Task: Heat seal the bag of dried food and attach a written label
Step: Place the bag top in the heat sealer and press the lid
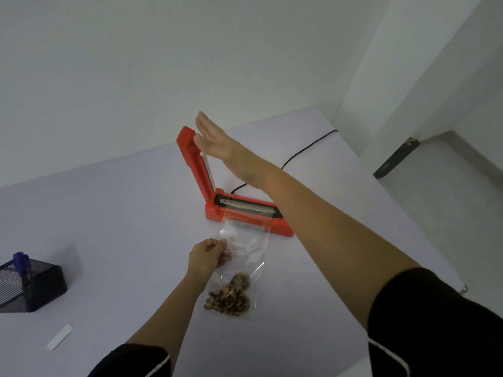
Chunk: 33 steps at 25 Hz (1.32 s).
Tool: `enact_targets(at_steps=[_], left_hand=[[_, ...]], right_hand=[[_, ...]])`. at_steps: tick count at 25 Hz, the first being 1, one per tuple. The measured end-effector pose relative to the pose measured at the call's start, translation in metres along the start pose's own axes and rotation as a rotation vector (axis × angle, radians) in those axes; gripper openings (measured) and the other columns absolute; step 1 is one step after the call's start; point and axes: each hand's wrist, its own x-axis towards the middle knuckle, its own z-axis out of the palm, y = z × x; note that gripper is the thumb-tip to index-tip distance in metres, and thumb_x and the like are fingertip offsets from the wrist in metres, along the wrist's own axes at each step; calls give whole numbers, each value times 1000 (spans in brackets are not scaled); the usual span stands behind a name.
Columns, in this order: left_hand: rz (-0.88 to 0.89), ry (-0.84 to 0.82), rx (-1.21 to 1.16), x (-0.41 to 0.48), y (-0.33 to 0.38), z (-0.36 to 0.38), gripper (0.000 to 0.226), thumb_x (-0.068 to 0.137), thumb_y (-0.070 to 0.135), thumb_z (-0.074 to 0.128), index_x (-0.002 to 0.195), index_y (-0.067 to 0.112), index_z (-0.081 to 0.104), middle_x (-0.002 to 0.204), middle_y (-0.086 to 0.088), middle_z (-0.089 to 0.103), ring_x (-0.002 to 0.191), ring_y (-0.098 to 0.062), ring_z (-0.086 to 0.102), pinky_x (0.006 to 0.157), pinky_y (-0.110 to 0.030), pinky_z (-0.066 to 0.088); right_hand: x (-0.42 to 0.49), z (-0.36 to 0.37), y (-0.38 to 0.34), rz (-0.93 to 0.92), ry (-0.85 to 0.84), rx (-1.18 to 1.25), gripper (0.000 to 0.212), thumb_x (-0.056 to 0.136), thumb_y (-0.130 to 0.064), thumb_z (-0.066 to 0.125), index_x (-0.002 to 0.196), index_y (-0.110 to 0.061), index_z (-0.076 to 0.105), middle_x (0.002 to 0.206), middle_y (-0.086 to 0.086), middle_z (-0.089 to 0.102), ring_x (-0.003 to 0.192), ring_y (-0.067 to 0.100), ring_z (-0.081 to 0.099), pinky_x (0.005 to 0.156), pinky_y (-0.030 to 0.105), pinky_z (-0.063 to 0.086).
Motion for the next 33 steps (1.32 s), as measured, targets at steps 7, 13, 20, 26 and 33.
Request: enact_targets(at_steps=[7, 13, 20, 26, 33], left_hand=[[-18, -29, -12, 2, 10, 1, 15, 92, 22, 55, 96, 10, 63, 91, -10, 71, 72, -27, 69, 65, -31, 56], [122, 27, 85, 10, 37, 22, 29, 93, 40, 50, 97, 12, 59, 83, -2, 68, 60, -21, 68, 52, -25, 49], [151, 375, 354, 18, 52, 48, 16, 90, 19, 51, 87, 8, 63, 79, -7, 68, 53, -24, 67, 51, -24, 46], [313, 404, 549, 12, 54, 57, 21, 89, 7, 45, 72, 5, 58, 61, -7, 54, 53, -22, 49, 45, -24, 34], [444, 350, 749, 15, 47, 56, 25, 91, 3, 42, 67, 5, 49, 61, -12, 52, 57, -34, 56, 53, -34, 43]], right_hand=[[-45, -59, 114, 319, 560, -220, 62, 88, -4, 47, 146, -15, 25, 152, 4, 31, 141, 17, 27, 112, 26, 20], [-88, -55, 179, 588, 185, -446, 100, 68, -10, 74, 147, -10, 12, 153, 11, 21, 137, 28, 31, 109, 45, 35], [-91, -49, 172, 449, 252, -779, 76, 79, -33, 71, 139, -9, 32, 140, 14, 44, 122, 32, 48, 105, 41, 36], [-89, -49, 175, 494, 238, -852, 81, 81, -37, 68, 143, -11, 23, 148, 11, 35, 124, 31, 46, 109, 40, 30], [-89, -49, 178, 504, 230, -872, 84, 81, -41, 67, 144, -12, 21, 148, 9, 34, 126, 32, 44, 112, 42, 28]])
